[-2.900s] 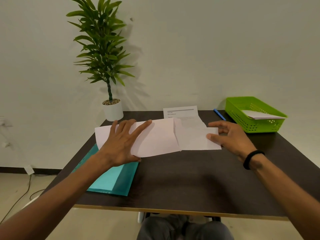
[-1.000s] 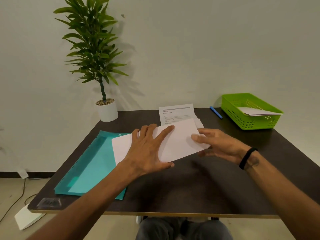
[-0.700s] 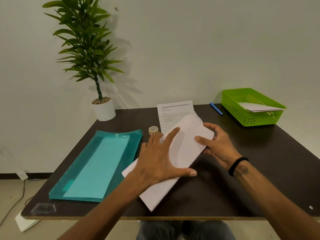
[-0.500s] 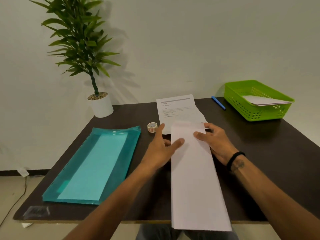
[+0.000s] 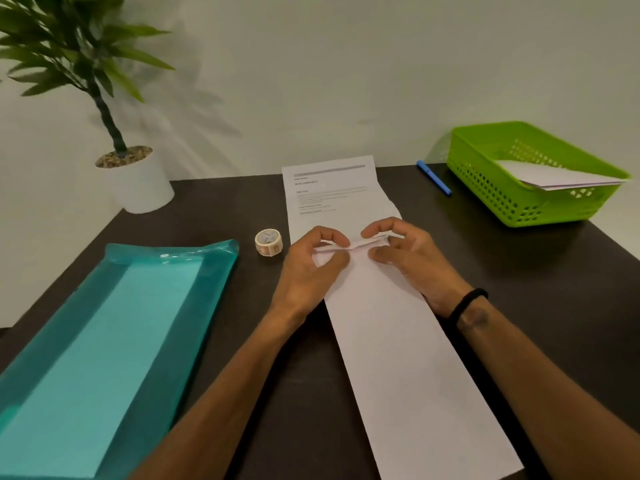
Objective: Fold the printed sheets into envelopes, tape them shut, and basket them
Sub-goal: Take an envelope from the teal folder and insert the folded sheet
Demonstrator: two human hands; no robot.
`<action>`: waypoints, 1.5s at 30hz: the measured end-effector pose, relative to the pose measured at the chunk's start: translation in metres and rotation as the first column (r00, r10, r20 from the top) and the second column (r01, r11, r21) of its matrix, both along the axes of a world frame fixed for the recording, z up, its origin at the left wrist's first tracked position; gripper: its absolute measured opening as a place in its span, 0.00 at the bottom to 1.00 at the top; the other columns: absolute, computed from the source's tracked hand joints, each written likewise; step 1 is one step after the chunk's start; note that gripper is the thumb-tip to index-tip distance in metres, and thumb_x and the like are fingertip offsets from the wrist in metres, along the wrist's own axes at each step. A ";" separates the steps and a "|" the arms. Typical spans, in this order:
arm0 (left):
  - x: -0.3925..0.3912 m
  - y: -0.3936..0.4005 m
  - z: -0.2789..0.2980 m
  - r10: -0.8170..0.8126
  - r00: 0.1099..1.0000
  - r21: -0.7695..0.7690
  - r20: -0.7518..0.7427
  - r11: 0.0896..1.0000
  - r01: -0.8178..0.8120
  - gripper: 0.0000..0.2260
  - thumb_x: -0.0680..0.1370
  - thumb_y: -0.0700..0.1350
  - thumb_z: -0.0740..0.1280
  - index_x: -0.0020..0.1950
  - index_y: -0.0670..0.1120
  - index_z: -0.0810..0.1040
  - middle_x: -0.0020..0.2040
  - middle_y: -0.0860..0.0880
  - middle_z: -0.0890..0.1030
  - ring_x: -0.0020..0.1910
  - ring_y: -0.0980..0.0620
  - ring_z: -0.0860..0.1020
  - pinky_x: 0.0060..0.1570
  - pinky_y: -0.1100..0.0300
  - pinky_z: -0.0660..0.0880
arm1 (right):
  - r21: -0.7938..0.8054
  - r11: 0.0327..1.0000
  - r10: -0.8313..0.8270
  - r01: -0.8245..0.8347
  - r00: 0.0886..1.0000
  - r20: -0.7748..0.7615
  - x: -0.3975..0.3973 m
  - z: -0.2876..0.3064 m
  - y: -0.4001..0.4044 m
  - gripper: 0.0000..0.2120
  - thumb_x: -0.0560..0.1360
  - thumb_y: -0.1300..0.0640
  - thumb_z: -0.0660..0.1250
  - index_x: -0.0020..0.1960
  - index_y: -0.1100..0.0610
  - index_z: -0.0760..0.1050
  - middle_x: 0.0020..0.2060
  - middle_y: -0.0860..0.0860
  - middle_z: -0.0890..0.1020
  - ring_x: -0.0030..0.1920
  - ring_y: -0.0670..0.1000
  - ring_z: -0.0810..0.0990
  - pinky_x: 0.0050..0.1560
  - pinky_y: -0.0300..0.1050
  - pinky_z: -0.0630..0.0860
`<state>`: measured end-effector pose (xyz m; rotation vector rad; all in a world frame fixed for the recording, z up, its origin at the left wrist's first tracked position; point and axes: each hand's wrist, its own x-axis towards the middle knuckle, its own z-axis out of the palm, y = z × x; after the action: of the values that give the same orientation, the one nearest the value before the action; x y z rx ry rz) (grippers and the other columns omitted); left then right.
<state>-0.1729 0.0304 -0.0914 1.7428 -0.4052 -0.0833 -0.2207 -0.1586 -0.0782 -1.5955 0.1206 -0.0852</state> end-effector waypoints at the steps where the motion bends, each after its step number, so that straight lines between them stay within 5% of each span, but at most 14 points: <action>1: 0.000 0.001 -0.001 -0.009 1.000 0.010 0.013 1.000 0.009 0.05 0.80 0.42 0.71 0.51 0.53 0.82 0.53 0.67 0.80 0.57 0.65 0.76 0.57 0.56 0.79 | -0.001 1.000 -0.007 0.007 1.000 0.007 -0.001 -0.001 0.001 0.11 0.79 0.71 0.67 0.55 0.58 0.81 0.44 0.43 0.87 0.43 0.45 0.86 0.39 0.36 0.80; 6: 0.000 0.000 -0.001 -0.039 0.999 -0.011 0.031 0.999 0.039 0.05 0.79 0.40 0.71 0.51 0.50 0.83 0.52 0.66 0.81 0.55 0.66 0.77 0.52 0.64 0.78 | -0.006 1.000 0.009 -0.008 0.999 0.042 -0.002 -0.002 0.001 0.08 0.77 0.68 0.72 0.56 0.61 0.82 0.42 0.41 0.87 0.42 0.44 0.86 0.37 0.36 0.80; 11: -0.001 0.000 -0.001 -0.050 0.997 -0.004 0.061 0.999 0.050 0.04 0.79 0.41 0.72 0.50 0.50 0.84 0.51 0.62 0.82 0.56 0.62 0.79 0.56 0.59 0.78 | -0.050 0.998 -0.030 0.034 0.997 0.075 -0.003 -0.002 0.004 0.12 0.73 0.58 0.78 0.54 0.60 0.83 0.44 0.44 0.87 0.43 0.45 0.86 0.38 0.36 0.80; 17: 0.001 -0.001 -0.002 -0.029 0.999 0.000 0.041 1.000 0.030 0.02 0.80 0.47 0.72 0.51 0.51 0.85 0.53 0.61 0.83 0.57 0.63 0.78 0.57 0.64 0.75 | -0.096 0.994 -0.041 0.049 0.996 0.085 -0.004 0.000 0.007 0.13 0.73 0.60 0.78 0.55 0.60 0.82 0.43 0.40 0.87 0.44 0.43 0.86 0.39 0.34 0.79; 21: 0.000 -0.001 -0.001 -0.025 0.998 0.026 0.056 0.999 0.024 0.05 0.80 0.44 0.72 0.55 0.52 0.83 0.56 0.66 0.79 0.55 0.76 0.74 0.46 0.76 0.74 | -0.097 0.994 -0.043 0.049 0.997 0.069 -0.004 0.001 0.008 0.11 0.74 0.61 0.77 0.56 0.60 0.82 0.43 0.40 0.86 0.44 0.44 0.87 0.38 0.35 0.80; 28: -0.004 -0.003 0.002 0.006 0.996 0.011 0.093 1.000 -0.007 0.09 0.80 0.42 0.71 0.60 0.51 0.80 0.57 0.68 0.74 0.51 0.82 0.71 0.41 0.80 0.71 | -0.042 0.996 -0.084 0.085 0.996 0.022 -0.004 0.002 0.008 0.10 0.76 0.63 0.76 0.56 0.56 0.80 0.49 0.49 0.88 0.45 0.51 0.88 0.39 0.41 0.82; 33: -0.007 -0.001 0.006 0.035 0.998 -0.046 0.052 0.998 -0.033 0.11 0.81 0.42 0.70 0.58 0.58 0.79 0.59 0.70 0.75 0.54 0.60 0.80 0.43 0.63 0.83 | -0.049 0.986 -0.160 0.161 0.987 0.025 -0.005 0.003 0.009 0.09 0.76 0.63 0.75 0.56 0.57 0.80 0.43 0.53 0.89 0.39 0.51 0.87 0.35 0.40 0.80; 37: -0.008 -0.001 0.008 0.065 0.998 -0.052 0.015 0.997 -0.064 0.13 0.82 0.42 0.67 0.60 0.60 0.77 0.66 0.53 0.80 0.52 0.51 0.84 0.44 0.46 0.84 | -0.043 0.974 -0.219 0.221 0.975 0.038 -0.005 0.001 0.008 0.07 0.77 0.64 0.73 0.54 0.56 0.81 0.37 0.53 0.87 0.36 0.51 0.86 0.34 0.40 0.80; 40: -0.009 -0.001 0.009 0.083 0.996 -0.028 0.038 0.996 -0.082 0.13 0.83 0.42 0.65 0.58 0.62 0.76 0.68 0.52 0.78 0.53 0.49 0.82 0.47 0.43 0.84 | -0.078 0.967 -0.239 0.241 0.971 0.030 -0.004 0.002 0.008 0.07 0.78 0.66 0.71 0.53 0.56 0.82 0.31 0.47 0.84 0.29 0.44 0.81 0.30 0.35 0.76; 45: -0.010 -0.001 0.008 0.088 0.994 -0.002 0.063 0.996 -0.088 0.14 0.84 0.41 0.62 0.61 0.61 0.75 0.56 0.57 0.79 0.49 0.43 0.80 0.45 0.39 0.79 | -0.101 0.960 -0.262 0.261 0.965 0.003 -0.002 0.003 0.008 0.11 0.79 0.67 0.66 0.52 0.54 0.83 0.40 0.48 0.83 0.29 0.39 0.81 0.31 0.33 0.76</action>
<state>-0.1824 0.0297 -0.0837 1.7644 -0.3742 0.0348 -0.2223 -0.1511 -0.0750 -1.6741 0.3403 -0.2933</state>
